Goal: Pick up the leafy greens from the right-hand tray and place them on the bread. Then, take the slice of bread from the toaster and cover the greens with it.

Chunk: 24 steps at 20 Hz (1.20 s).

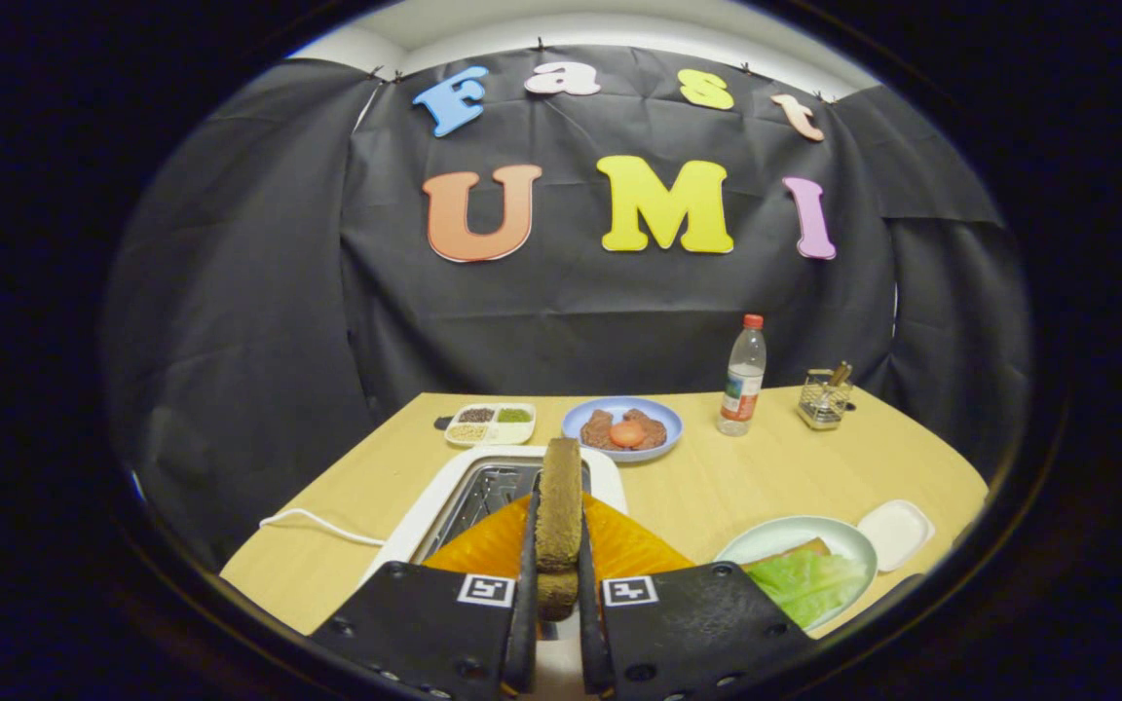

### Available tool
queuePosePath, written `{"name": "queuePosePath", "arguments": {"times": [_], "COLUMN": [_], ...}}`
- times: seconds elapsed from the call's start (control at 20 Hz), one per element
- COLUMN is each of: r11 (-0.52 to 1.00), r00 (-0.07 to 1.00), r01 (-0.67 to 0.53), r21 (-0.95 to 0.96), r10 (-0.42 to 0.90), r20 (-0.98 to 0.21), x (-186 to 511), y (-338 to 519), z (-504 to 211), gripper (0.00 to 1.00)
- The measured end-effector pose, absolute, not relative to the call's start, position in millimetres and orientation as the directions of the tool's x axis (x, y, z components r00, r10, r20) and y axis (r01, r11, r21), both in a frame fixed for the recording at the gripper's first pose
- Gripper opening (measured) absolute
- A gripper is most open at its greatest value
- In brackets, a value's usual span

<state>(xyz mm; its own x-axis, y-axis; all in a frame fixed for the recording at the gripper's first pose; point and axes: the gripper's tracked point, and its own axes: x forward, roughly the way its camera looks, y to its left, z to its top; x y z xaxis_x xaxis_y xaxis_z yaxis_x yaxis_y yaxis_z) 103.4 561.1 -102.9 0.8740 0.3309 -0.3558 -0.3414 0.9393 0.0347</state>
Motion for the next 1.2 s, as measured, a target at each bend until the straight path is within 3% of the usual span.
{"name": "queuePosePath", "arguments": {"times": [0.05,0.15,0.2,0.8,1.2], "r11": [0.935,0.933,0.931,0.895,0.931], "r00": [0.868,0.87,0.869,0.88,0.933], "r01": [-0.353,-0.355,-0.361,-0.42,-0.327], "r21": [0.041,0.052,0.055,0.148,0.162], "r10": [0.343,0.35,0.357,0.442,0.346], "r20": [-0.359,-0.347,-0.343,-0.176,-0.103], "x": [101,103,100,72,79], "y": [563,561,562,536,442], "z": [-101,-97,-91,4,26], "gripper": [0.13,0.12,0.05,0.05,0.04]}}
